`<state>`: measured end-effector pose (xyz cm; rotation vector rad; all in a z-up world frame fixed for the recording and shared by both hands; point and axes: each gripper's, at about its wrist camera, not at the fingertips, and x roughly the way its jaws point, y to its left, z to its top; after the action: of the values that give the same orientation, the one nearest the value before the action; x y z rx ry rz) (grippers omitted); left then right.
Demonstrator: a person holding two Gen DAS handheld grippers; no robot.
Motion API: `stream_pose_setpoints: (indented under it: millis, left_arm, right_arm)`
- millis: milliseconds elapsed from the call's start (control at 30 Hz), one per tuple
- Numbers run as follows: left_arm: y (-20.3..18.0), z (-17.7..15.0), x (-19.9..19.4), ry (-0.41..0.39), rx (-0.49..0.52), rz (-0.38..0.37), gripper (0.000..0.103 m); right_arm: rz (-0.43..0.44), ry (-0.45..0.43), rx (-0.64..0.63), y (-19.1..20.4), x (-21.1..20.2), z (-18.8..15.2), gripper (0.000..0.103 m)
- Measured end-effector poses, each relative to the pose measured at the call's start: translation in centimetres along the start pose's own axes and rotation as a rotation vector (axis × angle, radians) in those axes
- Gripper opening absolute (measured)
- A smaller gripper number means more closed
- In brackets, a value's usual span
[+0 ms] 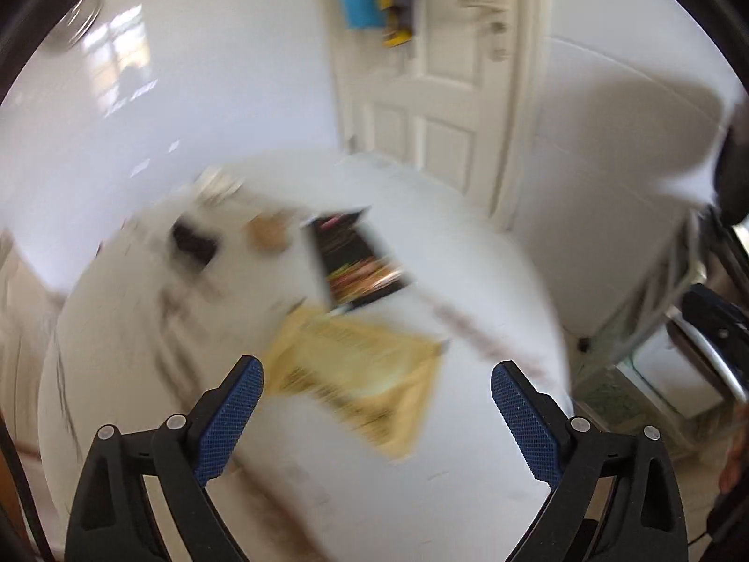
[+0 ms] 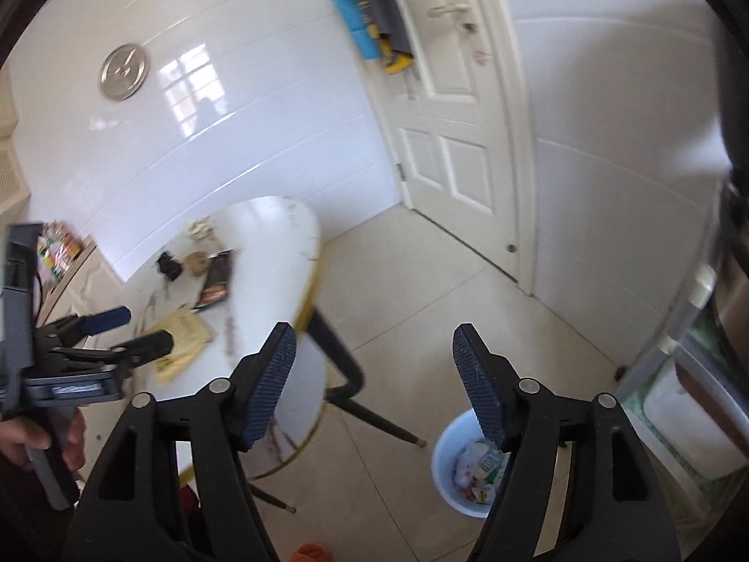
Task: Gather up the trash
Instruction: 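Move both tools back over the table, then grasp the yellow wrapper with the left tool while the right grasps the black snack packet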
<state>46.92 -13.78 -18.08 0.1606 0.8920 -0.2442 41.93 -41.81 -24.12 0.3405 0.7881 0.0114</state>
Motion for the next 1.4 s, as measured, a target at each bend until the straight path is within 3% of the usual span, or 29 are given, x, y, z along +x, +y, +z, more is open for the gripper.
stream_pose_setpoints:
  millis: [167,433,500,667,800,967,1033,1400]
  left_arm:
    - [3.4,-2.3,-0.1,0.058,-0.143,-0.051,0.096]
    - [3.5,-2.3,1.1,0.079,-0.214,-0.112,0.094]
    - [3.6,-2.4,1.6,0.097,-0.225,-0.115,0.085]
    - [3.2,-0.7,2.5,0.070,-0.153,-0.070,0.078]
    - [2.9,-0.1,3.5,0.035,-0.091,-0.070,0.056]
    - [5.6,-0.4,3.8,0.027,-0.147,-0.183,0.024]
    - [7.0,-0.4,4.2,0.044,-0.169,-0.232,0.024]
    - [14.8,-1.8,2.1,0.073,-0.147,-0.205,0.023]
  right_arm:
    - [0.034,0.030,-0.071,4.4,1.2,0.3,0.067]
    - [0.069,0.073,-0.141,8.9,3.0,0.3,0.067]
    - [0.066,0.073,-0.152,9.4,3.0,0.5,0.067]
    - [0.065,0.063,-0.161,10.0,3.3,1.3,0.069]
    - [0.063,0.067,-0.161,10.5,4.3,2.0,0.069]
    - [0.058,0.085,-0.173,11.5,6.1,2.7,0.069]
    - [0.058,0.111,-0.190,12.3,7.5,3.0,0.069]
    - [0.045,0.260,-0.339,18.0,16.4,4.1,0.069]
